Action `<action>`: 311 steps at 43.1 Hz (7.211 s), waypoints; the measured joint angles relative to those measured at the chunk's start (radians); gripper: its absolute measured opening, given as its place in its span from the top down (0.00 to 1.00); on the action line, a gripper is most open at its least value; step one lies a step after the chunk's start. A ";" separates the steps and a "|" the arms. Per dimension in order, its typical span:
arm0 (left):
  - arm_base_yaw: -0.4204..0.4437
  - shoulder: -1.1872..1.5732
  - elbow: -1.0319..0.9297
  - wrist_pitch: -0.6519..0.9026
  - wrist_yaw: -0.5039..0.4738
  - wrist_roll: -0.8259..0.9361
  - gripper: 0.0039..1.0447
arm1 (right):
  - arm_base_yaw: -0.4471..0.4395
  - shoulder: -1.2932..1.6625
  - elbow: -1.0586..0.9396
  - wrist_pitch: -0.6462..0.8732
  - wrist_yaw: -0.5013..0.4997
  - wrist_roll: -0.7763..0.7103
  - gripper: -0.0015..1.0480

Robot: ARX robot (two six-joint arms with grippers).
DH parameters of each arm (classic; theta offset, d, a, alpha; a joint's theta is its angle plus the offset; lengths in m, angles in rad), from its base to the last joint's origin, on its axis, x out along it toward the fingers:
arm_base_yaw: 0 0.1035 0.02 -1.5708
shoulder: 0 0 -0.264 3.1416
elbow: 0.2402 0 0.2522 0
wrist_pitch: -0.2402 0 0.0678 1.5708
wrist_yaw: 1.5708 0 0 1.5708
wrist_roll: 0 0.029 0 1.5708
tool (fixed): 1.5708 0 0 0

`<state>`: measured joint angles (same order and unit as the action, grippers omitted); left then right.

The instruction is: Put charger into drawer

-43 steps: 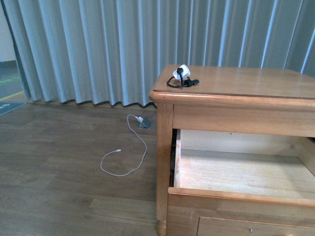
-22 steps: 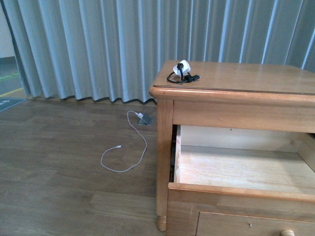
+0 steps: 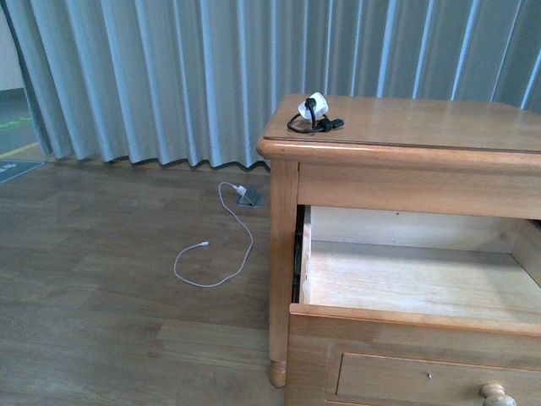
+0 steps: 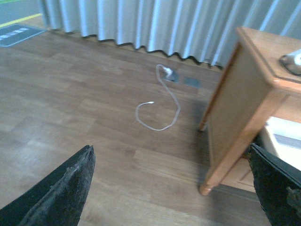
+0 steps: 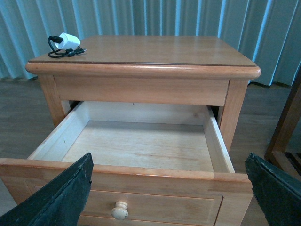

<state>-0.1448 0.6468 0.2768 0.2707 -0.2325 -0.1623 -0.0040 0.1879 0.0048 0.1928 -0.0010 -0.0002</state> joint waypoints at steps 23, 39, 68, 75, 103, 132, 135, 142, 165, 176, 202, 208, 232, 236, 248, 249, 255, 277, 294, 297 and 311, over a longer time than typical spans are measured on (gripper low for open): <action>-0.125 0.804 0.573 0.256 0.154 0.062 0.06 | 0.000 0.000 0.000 0.000 0.000 0.000 0.08; -0.214 1.274 1.075 0.246 0.131 0.051 0.06 | 0.000 0.000 0.000 0.000 0.000 0.000 0.08; -0.328 1.759 1.794 -0.050 0.056 0.031 0.06 | 0.000 0.000 0.000 0.000 0.000 0.000 0.08; -0.335 1.781 1.840 -0.087 0.034 0.047 0.14 | 0.000 0.000 0.000 0.000 0.000 0.000 0.08; -0.344 1.745 1.759 -0.061 -0.002 0.089 0.62 | 0.000 0.000 0.000 0.000 0.000 0.000 0.08; -0.435 1.149 0.997 0.074 0.306 0.223 0.62 | 0.000 0.000 0.000 0.000 0.000 0.000 0.08; -0.453 1.144 0.951 0.064 0.308 0.242 0.62 | 0.000 0.000 0.000 0.000 0.000 0.000 0.08; -0.474 1.191 0.930 0.061 0.294 0.253 0.62 | 0.000 0.000 0.000 0.000 0.000 0.000 0.08; -0.512 1.582 1.233 0.018 0.240 0.168 0.62 | 0.000 0.000 0.000 0.000 0.000 0.000 0.08; -0.515 1.707 1.396 -0.042 0.206 0.149 0.62 | 0.000 0.000 0.000 0.000 0.000 0.000 0.08; -0.512 1.505 1.201 0.086 0.019 0.138 0.06 | 0.000 0.000 0.000 0.000 0.000 0.000 0.08; -0.489 1.334 1.077 0.124 -0.034 0.153 0.06 | 0.000 0.000 0.000 0.000 0.000 0.000 0.08; -0.377 0.372 0.499 0.053 -0.320 0.245 0.06 | 0.000 0.000 0.000 0.000 0.000 0.000 0.08; -0.410 0.171 0.404 -0.009 -0.432 0.245 0.06 | 0.000 0.000 0.000 0.000 0.000 0.000 0.08; -0.393 0.010 0.342 -0.202 -0.341 0.206 0.18 | 0.000 0.000 0.000 0.000 0.000 0.000 0.08; -0.367 -0.013 0.314 -0.214 -0.286 0.199 0.23 | 0.000 0.000 0.000 0.000 0.000 0.000 0.08; -0.259 -0.111 0.184 -0.196 -0.159 0.177 0.45 | 0.000 0.000 0.000 0.000 0.000 0.000 0.08; 0.029 -0.357 -0.123 -0.143 0.135 0.161 0.96 | 0.000 0.000 0.000 0.000 0.000 0.000 0.08; 0.142 -0.539 -0.205 -0.260 0.230 0.161 0.96 | 0.000 0.000 0.000 0.000 0.000 0.000 0.08; 0.142 -0.578 -0.211 -0.274 0.231 0.161 0.96 | 0.000 0.000 0.000 0.000 0.000 0.000 0.08; 0.142 -0.619 -0.243 -0.274 0.230 0.161 0.96 | 0.000 0.000 0.000 0.000 0.000 0.000 0.08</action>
<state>-0.0029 0.0277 0.0341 -0.0029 -0.0029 -0.0017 -0.0040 0.1879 0.0048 0.1928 -0.0010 -0.0002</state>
